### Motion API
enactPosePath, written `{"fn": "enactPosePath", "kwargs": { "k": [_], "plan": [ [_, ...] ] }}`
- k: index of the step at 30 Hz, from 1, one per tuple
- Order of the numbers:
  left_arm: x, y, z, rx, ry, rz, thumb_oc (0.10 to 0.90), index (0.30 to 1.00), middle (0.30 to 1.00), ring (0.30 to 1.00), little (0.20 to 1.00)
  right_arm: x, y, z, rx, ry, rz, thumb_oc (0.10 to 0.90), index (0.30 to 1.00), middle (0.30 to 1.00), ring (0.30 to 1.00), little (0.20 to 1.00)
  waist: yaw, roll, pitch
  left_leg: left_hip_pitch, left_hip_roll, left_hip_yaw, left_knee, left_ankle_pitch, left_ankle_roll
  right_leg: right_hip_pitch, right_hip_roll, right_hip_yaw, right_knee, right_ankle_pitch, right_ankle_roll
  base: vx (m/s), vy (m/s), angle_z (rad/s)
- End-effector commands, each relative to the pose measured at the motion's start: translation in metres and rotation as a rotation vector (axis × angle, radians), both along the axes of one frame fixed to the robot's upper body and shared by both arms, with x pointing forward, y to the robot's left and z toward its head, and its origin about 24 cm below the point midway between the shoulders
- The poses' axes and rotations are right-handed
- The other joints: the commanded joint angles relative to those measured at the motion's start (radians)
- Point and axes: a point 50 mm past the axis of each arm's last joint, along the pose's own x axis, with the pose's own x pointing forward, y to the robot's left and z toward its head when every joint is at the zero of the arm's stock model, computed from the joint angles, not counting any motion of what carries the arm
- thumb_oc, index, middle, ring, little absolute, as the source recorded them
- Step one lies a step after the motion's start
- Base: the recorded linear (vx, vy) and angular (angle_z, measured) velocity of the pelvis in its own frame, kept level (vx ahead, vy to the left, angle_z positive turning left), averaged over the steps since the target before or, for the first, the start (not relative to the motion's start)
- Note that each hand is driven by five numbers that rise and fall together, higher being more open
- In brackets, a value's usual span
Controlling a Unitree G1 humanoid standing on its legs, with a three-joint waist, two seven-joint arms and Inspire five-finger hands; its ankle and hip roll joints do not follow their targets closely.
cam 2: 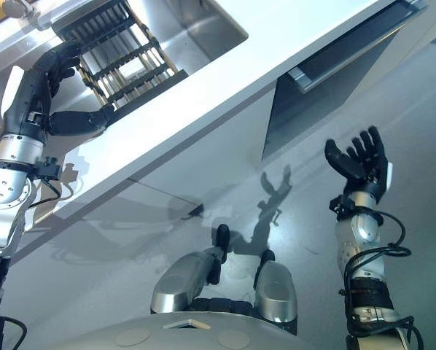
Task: Pick up plates and place into dishwasher.
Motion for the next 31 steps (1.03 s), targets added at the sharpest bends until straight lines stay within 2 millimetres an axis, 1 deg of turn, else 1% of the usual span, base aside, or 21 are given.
{"fn": "enactPosePath", "kwargs": {
  "k": [1, 2, 3, 4, 6, 7, 10, 12, 14, 15, 17, 20, 23, 26, 28, 31],
  "plan": [
    [-0.023, 0.013, 0.043, 0.086, -0.245, 0.044, 0.8, 0.9, 0.9, 0.9, 0.9, -0.033, -0.034, -0.003, -0.206, 0.063, -0.192, 0.8, 0.9, 0.9, 0.9, 0.9, -0.054, 0.016, -0.172, 0.049, -0.002, 0.096, 0.04, -0.129, -0.012, -0.11, 0.018, 0.024, -0.098, 0.214, 0.088, 0.0, -0.008, -0.21],
    [-0.025, 0.016, 0.047, 0.097, -0.263, 0.058, 0.8, 0.9, 0.9, 0.9, 0.9, -0.05, -0.043, -0.021, -0.212, 0.164, -0.234, 0.8, 0.9, 0.9, 0.9, 0.9, -0.063, 0.015, -0.178, 0.055, 0.001, 0.104, 0.03, -0.129, -0.012, -0.109, 0.021, 0.026, -0.097, 0.21, 0.089, -0.02, -0.004, -0.22],
    [-0.026, 0.018, 0.051, 0.098, -0.275, 0.065, 0.8, 0.9, 0.9, 0.9, 0.9, -0.061, -0.048, -0.033, -0.2, 0.226, -0.248, 0.8, 0.9, 0.9, 0.9, 0.9, -0.069, 0.013, -0.181, 0.058, 0.002, 0.109, 0.025, -0.129, -0.011, -0.108, 0.024, 0.028, -0.098, 0.207, 0.088, -0.03, -0.005, -0.2],
    [-0.027, 0.018, 0.054, 0.098, -0.286, 0.067, 0.8, 0.9, 0.9, 0.9, 0.9, -0.069, -0.05, -0.041, -0.192, 0.279, -0.248, 0.8, 0.9, 0.9, 0.9, 0.9, -0.073, 0.013, -0.183, 0.059, 0.003, 0.112, 0.024, -0.13, -0.011, -0.107, 0.025, 0.029, -0.098, 0.206, 0.088, -0.03, -0.006, -0.11],
    [-0.029, 0.021, 0.069, 0.1, -0.324, 0.07, 0.8, 0.9, 0.9, 0.9, 0.9, -0.096, -0.051, -0.071, -0.158, 0.433, -0.219, 0.8, 0.9, 0.9, 0.9, 0.9, -0.082, 0.009, -0.19, 0.063, 0.007, 0.123, 0.021, -0.135, -0.01, -0.102, 0.028, 0.032, -0.102, 0.2, 0.085, -0.04, -0.019, -0.05],
    [-0.029, 0.02, 0.075, 0.099, -0.343, 0.068, 0.8, 0.9, 0.9, 0.9, 0.9, -0.106, -0.047, -0.086, -0.126, 0.51, -0.175, 0.8, 0.9, 0.9, 0.9, 0.9, -0.086, 0.006, -0.195, 0.064, 0.009, 0.127, 0.02, -0.137, -0.01, -0.099, 0.03, 0.034, -0.105, 0.198, 0.083, -0.06, -0.031, -0.08],
    [-0.026, 0.015, 0.097, 0.087, -0.41, 0.023, 0.8, 0.9, 0.9, 0.9, 0.9, -0.134, -0.034, -0.12, -0.087, 0.73, -0.037, 0.8, 0.9, 0.9, 0.9, 0.9, -0.094, -0.002, -0.21, 0.07, 0.01, 0.138, 0.013, -0.141, -0.012, -0.086, 0.037, 0.035, -0.129, 0.198, 0.08, -0.06, -0.038, -0.13],
    [-0.022, 0.004, 0.11, 0.072, -0.444, -0.045, 0.8, 0.9, 0.9, 0.9, 0.9, -0.15, -0.023, -0.139, -0.072, 0.873, 0.059, 0.8, 0.9, 0.9, 0.9, 0.9, -0.096, -0.006, -0.224, 0.07, 0.012, 0.145, 0.005, -0.141, -0.015, -0.077, 0.041, 0.037, -0.151, 0.2, 0.079, -0.08, -0.045, -0.22],
    [-0.018, -0.005, 0.116, 0.064, -0.448, -0.103, 0.8, 0.9, 0.9, 0.9, 0.9, -0.158, -0.015, -0.149, -0.069, 0.962, 0.113, 0.8, 0.9, 0.9, 0.9, 0.9, -0.097, -0.008, -0.234, 0.072, 0.012, 0.147, -0.003, -0.141, -0.017, -0.072, 0.045, 0.039, -0.166, 0.203, 0.079, -0.07, -0.045, -0.11],
    [-0.01, -0.019, 0.118, 0.043, -0.429, -0.177, 0.8, 0.9, 0.9, 0.9, 0.9, -0.164, -0.006, -0.158, -0.059, 1.034, 0.169, 0.8, 0.9, 0.9, 0.9, 0.9, -0.097, -0.007, -0.245, 0.076, 0.015, 0.151, -0.014, -0.138, -0.02, -0.066, 0.049, 0.041, -0.18, 0.206, 0.079, -0.06, -0.052, -0.12],
    [-0.003, -0.035, 0.117, 0.008, -0.382, -0.281, 0.8, 0.9, 0.9, 0.9, 0.9, -0.166, 0.001, -0.164, -0.026, 1.066, 0.18, 0.8, 0.9, 0.9, 0.9, 0.9, -0.095, -0.006, -0.256, 0.08, 0.016, 0.152, -0.024, -0.136, -0.022, -0.059, 0.054, 0.043, -0.193, 0.209, 0.077, -0.06, -0.052, -0.1],
    [0.012, -0.063, 0.108, -0.081, -0.277, -0.447, 0.8, 0.9, 0.9, 0.9, 0.9, -0.161, 0.012, -0.168, -0.002, 1.063, 0.208, 0.8, 0.9, 0.9, 0.9, 0.9, -0.105, -0.002, -0.273, 0.092, 0.016, 0.154, -0.049, -0.128, -0.026, -0.047, 0.062, 0.047, -0.216, 0.216, 0.074, -0.03, -0.022, -0.06],
    [0.024, -0.093, 0.09, -0.206, -0.129, -0.625, 0.8, 0.9, 0.9, 0.9, 0.9, -0.154, 0.023, -0.171, -0.017, 1.058, 0.266, 0.8, 0.9, 0.9, 0.9, 0.9, -0.117, 0.0, -0.29, 0.104, 0.016, 0.159, -0.073, -0.118, -0.031, -0.039, 0.071, 0.058, -0.232, 0.224, 0.073, -0.02, 0.003, -0.09],
    [0.032, -0.118, 0.072, -0.288, -0.017, -0.73, 0.8, 0.9, 0.9, 0.9, 0.9, -0.147, 0.028, -0.171, -0.035, 1.058, 0.303, 0.8, 0.9, 0.9, 0.9, 0.9, -0.127, 0.002, -0.306, 0.113, 0.018, 0.166, -0.086, -0.115, -0.031, -0.032, 0.079, 0.067, -0.24, 0.224, 0.071, -0.02, 0.018, -0.07],
    [0.033, -0.129, 0.064, -0.319, 0.004, -0.76, 0.8, 0.9, 0.9, 0.9, 0.9, -0.143, 0.031, -0.171, -0.054, 1.063, 0.338, 0.8, 0.9, 0.9, 0.9, 0.9, -0.129, 0.001, -0.314, 0.119, 0.02, 0.171, -0.091, -0.116, -0.031, -0.027, 0.083, 0.068, -0.245, 0.223, 0.068, 0.0, 0.0, 0.0],
    [0.033, -0.135, 0.053, -0.328, -0.001, -0.74, 0.8, 0.9, 0.9, 0.9, 0.9, -0.136, 0.038, -0.171, -0.079, 1.064, 0.385, 0.8, 0.9, 0.9, 0.9, 0.9, -0.128, -0.004, -0.327, 0.126, 0.022, 0.172, -0.098, -0.117, -0.031, -0.018, 0.088, 0.068, -0.254, 0.222, 0.063, -0.02, 0.027, -0.05]
  ]
}}
